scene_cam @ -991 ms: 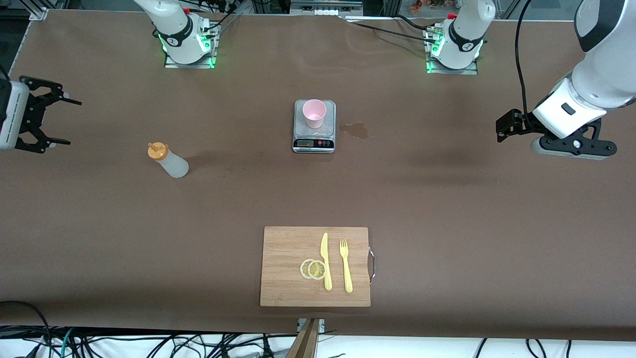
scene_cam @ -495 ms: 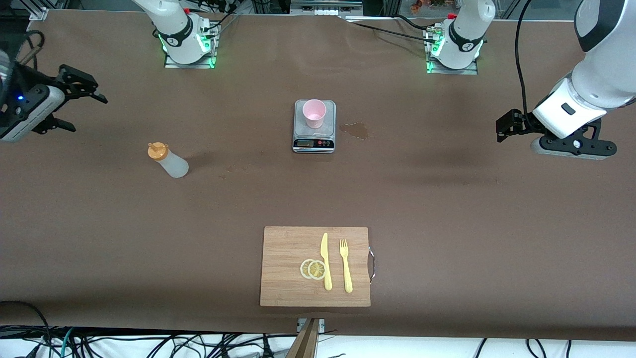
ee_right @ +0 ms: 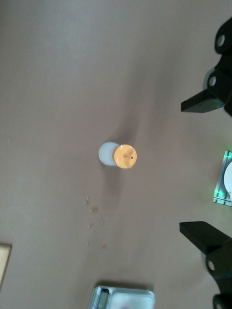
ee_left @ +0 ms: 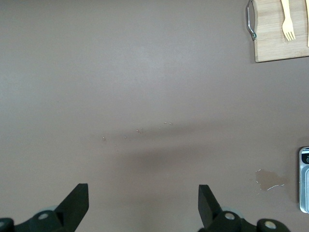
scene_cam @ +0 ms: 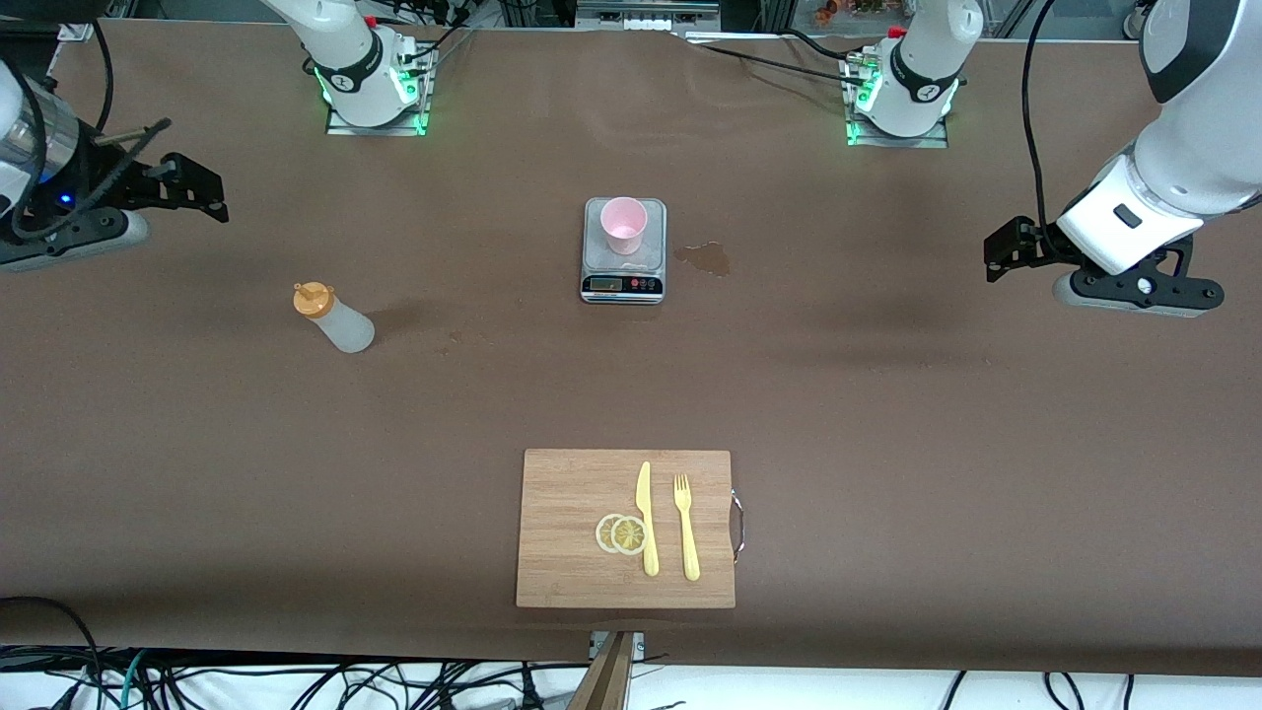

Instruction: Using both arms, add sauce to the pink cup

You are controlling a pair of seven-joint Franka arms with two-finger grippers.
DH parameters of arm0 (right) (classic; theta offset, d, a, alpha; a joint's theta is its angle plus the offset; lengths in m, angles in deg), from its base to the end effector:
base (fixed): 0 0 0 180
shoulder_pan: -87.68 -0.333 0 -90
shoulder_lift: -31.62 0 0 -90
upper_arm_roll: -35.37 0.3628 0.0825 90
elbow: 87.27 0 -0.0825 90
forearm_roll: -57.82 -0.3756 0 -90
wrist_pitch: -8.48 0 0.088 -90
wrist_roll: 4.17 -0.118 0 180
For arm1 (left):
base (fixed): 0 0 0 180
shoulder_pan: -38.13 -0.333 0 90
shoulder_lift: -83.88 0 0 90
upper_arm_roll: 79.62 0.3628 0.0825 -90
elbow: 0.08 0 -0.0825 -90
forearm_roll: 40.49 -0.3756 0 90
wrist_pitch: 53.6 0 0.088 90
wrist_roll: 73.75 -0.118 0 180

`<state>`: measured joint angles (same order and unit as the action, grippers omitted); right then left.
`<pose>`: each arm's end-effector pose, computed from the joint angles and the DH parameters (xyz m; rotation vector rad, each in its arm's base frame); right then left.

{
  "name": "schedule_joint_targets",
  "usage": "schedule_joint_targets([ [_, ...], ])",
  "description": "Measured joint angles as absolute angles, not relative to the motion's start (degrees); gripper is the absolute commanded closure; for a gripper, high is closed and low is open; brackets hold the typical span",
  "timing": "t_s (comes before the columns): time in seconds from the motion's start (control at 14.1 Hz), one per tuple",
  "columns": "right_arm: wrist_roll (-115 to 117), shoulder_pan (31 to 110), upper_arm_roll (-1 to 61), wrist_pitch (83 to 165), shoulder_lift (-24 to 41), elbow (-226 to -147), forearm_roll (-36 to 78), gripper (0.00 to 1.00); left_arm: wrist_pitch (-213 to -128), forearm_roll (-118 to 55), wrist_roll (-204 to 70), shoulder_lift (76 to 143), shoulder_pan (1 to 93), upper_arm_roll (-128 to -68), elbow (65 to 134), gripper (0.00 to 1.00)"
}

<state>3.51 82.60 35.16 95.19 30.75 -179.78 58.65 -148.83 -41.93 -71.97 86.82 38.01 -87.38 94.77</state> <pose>0.5397 0.0442 0.6273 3.1059 0.3415 -0.1826 0.5624 -0.0707 0.6004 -3.1150 0.1638 0.0664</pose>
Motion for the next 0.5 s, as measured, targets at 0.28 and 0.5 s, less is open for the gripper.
schedule_joint_targets([
  [0.28,-1.22,82.22,35.16,97.07,30.75,-180.94,59.14,0.0,-148.83,-41.93,-71.97,86.82,38.02,-87.5,94.77,0.0],
  [0.5,-1.22,82.39,35.02,97.58,30.72,-180.94,58.92,0.0,-148.83,-41.93,-71.97,86.82,38.02,-87.61,94.77,0.0],
])
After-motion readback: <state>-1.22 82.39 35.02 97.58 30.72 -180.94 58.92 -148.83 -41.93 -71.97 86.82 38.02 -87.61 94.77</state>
